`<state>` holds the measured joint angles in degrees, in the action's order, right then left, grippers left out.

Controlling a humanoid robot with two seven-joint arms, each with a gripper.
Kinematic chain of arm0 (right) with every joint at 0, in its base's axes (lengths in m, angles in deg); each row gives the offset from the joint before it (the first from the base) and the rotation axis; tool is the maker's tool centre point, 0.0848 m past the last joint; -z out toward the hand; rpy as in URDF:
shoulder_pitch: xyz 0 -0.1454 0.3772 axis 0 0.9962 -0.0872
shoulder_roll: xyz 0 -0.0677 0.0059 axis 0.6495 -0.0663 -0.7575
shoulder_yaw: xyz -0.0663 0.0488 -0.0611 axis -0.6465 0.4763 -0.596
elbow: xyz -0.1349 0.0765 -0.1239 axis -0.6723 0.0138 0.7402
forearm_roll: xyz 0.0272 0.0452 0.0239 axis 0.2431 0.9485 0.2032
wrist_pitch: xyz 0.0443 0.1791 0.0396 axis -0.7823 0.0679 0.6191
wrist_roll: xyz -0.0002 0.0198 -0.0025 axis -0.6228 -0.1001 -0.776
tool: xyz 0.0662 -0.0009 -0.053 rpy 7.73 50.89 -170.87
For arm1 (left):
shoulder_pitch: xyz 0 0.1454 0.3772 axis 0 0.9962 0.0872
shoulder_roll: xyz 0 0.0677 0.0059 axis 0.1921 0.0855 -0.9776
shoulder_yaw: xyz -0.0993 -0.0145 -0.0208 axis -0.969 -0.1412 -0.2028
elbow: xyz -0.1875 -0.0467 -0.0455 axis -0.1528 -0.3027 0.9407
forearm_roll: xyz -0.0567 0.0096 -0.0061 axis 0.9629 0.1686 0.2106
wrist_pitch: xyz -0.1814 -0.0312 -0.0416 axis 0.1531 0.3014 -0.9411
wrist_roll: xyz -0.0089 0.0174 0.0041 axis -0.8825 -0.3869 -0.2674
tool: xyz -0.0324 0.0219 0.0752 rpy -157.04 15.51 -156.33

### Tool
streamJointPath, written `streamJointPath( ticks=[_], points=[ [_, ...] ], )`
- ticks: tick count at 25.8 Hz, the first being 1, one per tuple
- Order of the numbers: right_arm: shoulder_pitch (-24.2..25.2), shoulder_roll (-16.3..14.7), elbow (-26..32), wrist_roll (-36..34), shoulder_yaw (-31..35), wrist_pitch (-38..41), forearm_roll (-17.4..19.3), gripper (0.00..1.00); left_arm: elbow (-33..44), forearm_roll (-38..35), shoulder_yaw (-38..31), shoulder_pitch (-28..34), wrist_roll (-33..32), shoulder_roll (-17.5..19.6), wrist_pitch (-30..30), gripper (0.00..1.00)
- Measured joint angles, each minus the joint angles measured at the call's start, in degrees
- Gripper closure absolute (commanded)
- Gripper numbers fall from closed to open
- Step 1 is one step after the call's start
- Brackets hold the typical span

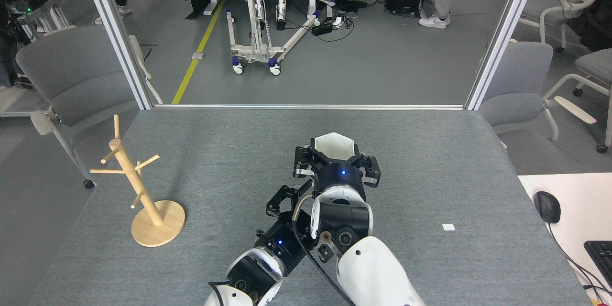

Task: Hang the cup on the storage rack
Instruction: 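Grasp the cup with the left gripper from the right gripper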

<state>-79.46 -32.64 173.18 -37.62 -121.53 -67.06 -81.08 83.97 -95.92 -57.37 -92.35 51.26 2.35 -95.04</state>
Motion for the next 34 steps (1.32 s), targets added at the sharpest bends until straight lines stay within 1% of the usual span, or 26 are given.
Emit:
streamJointPath(
  ticks=[6, 9, 13, 18, 23, 30, 31, 33, 34],
  points=[
    [0.0, 0.8, -0.8, -0.2, -0.2, -0.4, 0.0, 1.0, -1.7, 0.0, -0.1, -1.1, -3.1, -0.7, 0.3, 0.01],
    [0.1, 1.2, -0.9, -0.2, -0.7, -1.0, 0.0, 1.0, -3.2, 0.1, -0.3, -1.8, -3.6, -1.0, 0.4, 0.01],
    [0.0, 1.6, -1.0, -0.6, -1.1, -1.5, 0.0, 1.0, -6.1, 0.4, -1.2, -4.4, -3.9, -1.2, 0.3, 0.01],
    [0.0, 2.0, -1.4, -0.5, -1.3, -1.9, 0.0, 1.0, -8.3, 1.4, -4.4, -7.5, -3.9, -1.0, -0.2, 0.01],
    [0.1, 2.0, -1.5, -0.5, -1.3, -1.9, 0.0, 1.0, -8.7, 2.9, -5.4, -7.9, -4.0, -0.3, -1.9, 0.01],
    [0.6, 2.1, -1.6, -0.3, -1.5, -2.2, 0.0, 1.0, -8.8, 3.6, -5.5, -7.7, -4.1, -0.1, -2.3, 0.02],
    [0.6, 2.2, -1.6, -0.5, -1.8, -2.4, 0.0, 1.0, -8.8, 3.6, -5.5, -7.8, -4.1, -0.1, -2.3, 0.07],
    [0.6, 2.3, -1.9, -0.8, -2.7, -3.5, 0.0, 1.0, -8.8, 3.6, -5.5, -8.0, -4.1, -0.1, -2.5, 0.25],
    [0.7, 2.6, -2.1, -0.9, -3.5, -4.2, 0.0, 1.0, -8.8, 3.6, -5.5, -8.1, -4.1, 0.0, -2.9, 0.37]
  ],
)
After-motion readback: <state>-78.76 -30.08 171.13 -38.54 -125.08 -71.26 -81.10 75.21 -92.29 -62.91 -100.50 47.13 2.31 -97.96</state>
